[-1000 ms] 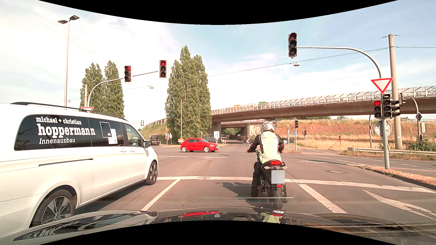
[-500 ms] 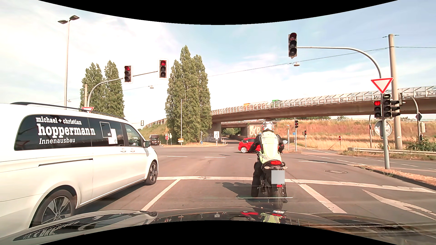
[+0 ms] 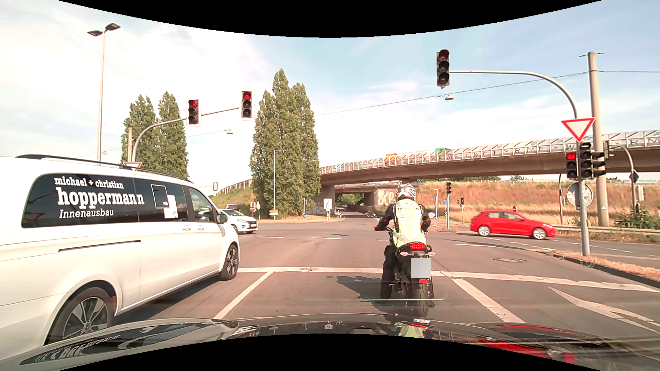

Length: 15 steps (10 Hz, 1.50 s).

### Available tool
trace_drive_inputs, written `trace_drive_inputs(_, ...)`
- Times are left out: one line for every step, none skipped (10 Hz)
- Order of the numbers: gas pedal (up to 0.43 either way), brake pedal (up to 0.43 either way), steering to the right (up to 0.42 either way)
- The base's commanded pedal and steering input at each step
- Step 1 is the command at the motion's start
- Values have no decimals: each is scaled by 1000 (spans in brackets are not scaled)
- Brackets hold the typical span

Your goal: Follow the waypoints while adhering to traffic rules and regulations

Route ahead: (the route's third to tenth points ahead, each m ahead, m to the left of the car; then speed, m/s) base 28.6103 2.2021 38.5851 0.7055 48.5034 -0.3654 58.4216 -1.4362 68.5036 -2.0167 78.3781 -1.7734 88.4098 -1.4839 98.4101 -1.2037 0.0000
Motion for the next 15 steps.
trace_drive_inputs(0, 0, 124)
trace_drive_inputs(0, 0, 124)
trace_drive_inputs(0, 0, 124)
trace_drive_inputs(0, 0, 124)
trace_drive_inputs(0, 0, 124)
trace_drive_inputs(0, 0, 124)
trace_drive_inputs(0, 0, 124)
trace_drive_inputs(0, 0, 124)
trace_drive_inputs(0, 0, 124)
trace_drive_inputs(0, 0, 123)
trace_drive_inputs(0, 0, 124)
trace_drive_inputs(0, 0, 124)
trace_drive_inputs(0, 0, 124)
trace_drive_inputs(0, 0, 124)
trace_drive_inputs(0, 0, 123)
